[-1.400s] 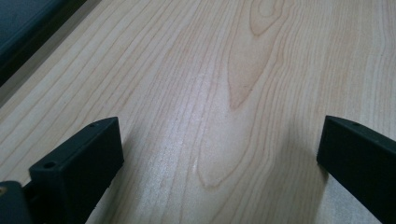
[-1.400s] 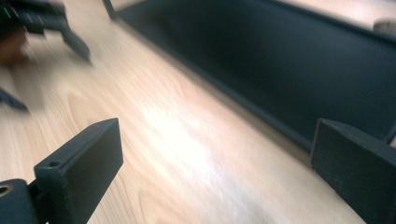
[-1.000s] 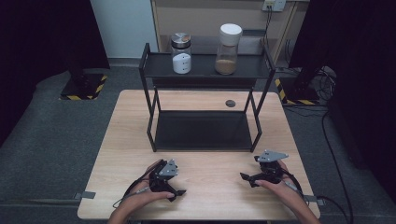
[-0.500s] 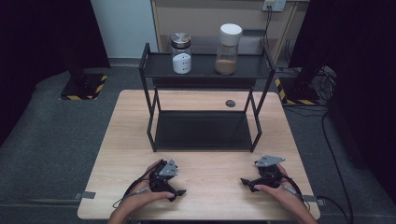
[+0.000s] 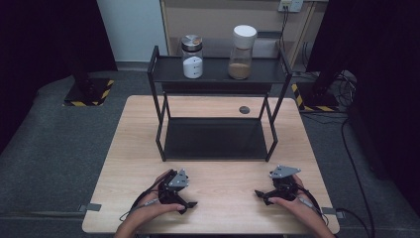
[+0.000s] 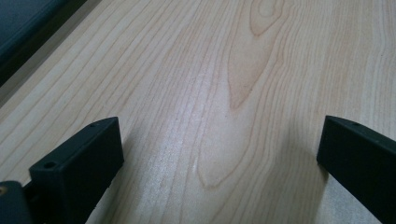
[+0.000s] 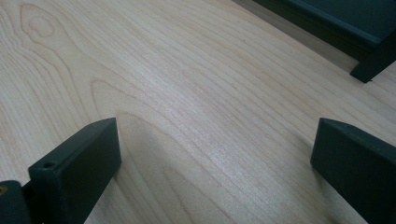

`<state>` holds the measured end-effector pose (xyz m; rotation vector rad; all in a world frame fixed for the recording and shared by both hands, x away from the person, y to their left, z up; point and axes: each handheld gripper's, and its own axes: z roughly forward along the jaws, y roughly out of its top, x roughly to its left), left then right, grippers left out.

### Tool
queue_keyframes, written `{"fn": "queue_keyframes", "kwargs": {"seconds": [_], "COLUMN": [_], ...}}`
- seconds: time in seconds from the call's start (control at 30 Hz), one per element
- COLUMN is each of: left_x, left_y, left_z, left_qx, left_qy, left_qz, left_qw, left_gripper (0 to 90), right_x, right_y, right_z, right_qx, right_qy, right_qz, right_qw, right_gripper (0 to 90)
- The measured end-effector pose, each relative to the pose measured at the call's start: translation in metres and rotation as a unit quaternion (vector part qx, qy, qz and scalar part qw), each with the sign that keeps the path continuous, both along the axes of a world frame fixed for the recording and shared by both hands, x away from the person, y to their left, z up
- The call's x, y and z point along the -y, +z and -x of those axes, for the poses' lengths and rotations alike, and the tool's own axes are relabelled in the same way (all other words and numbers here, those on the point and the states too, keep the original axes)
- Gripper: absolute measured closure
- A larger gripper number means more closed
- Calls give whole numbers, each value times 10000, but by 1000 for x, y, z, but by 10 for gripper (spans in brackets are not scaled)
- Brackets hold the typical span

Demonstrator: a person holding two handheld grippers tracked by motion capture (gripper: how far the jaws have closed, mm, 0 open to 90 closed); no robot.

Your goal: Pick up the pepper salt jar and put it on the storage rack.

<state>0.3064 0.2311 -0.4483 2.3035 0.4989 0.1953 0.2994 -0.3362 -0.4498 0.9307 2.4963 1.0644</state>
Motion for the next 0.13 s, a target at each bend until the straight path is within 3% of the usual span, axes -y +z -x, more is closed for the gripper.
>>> {"fn": "queue_keyframes", "kwargs": {"seconds": [0.13], "left_x": [0], "left_y": [0], "left_z": [1], "left_qx": [1], "left_qy": [21], "left_qz": [-1], "left_qw": [10000], "left_gripper": [0], "right_x": [0], "right_y": [0], "right_z": [0], "right_qx": [-17], "right_qy": [-9], "right_qz": [-4], "right_qw": [10000], "right_gripper": [17]}}
